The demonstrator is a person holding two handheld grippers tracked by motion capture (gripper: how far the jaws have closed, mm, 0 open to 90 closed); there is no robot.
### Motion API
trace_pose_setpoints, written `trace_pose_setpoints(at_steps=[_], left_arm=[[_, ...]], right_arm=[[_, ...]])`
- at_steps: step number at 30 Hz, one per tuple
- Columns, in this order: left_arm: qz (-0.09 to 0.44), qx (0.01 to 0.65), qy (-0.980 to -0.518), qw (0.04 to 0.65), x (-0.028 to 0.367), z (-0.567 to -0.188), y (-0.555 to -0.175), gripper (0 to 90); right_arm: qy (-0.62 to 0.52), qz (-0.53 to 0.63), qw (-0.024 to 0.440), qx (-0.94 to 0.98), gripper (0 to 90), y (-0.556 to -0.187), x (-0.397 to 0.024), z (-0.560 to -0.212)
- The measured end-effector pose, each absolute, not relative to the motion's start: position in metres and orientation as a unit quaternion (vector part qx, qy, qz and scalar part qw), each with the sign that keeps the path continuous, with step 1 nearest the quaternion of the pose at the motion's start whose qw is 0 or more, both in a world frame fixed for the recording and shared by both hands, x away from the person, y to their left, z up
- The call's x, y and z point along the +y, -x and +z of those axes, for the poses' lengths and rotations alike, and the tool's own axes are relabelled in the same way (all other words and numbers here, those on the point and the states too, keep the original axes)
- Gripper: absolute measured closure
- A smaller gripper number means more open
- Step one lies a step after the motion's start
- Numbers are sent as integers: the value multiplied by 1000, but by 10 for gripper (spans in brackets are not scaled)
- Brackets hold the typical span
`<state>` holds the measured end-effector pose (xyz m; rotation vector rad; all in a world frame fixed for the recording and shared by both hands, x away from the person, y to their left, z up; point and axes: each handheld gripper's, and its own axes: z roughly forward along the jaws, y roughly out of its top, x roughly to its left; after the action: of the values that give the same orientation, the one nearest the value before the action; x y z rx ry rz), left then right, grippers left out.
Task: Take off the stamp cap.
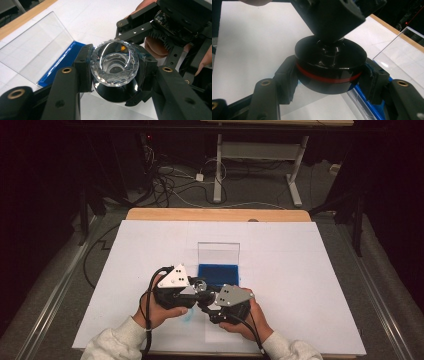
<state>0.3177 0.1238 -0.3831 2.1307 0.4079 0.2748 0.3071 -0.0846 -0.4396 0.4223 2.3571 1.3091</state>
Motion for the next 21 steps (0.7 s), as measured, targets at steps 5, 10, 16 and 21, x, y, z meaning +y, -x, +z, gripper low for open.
trace_pose_setpoints(at_steps=[5, 10, 16, 21], left_arm=[[125, 165, -862, 464, 123, -382, -314, 548], [142, 158, -860, 464, 122, -382, -310, 549], [144, 159, -854, 474, 123, -382, -309, 549], [114, 167, -846, 493, 132, -384, -314, 550]], right_arm=[[-159, 477, 196, 842, 389, -307, -85, -438], [-165, 480, 187, 841, 390, -306, -86, -438], [-171, 486, 181, 838, 389, -305, -87, -436], [-166, 484, 192, 837, 389, -303, -87, -434]])
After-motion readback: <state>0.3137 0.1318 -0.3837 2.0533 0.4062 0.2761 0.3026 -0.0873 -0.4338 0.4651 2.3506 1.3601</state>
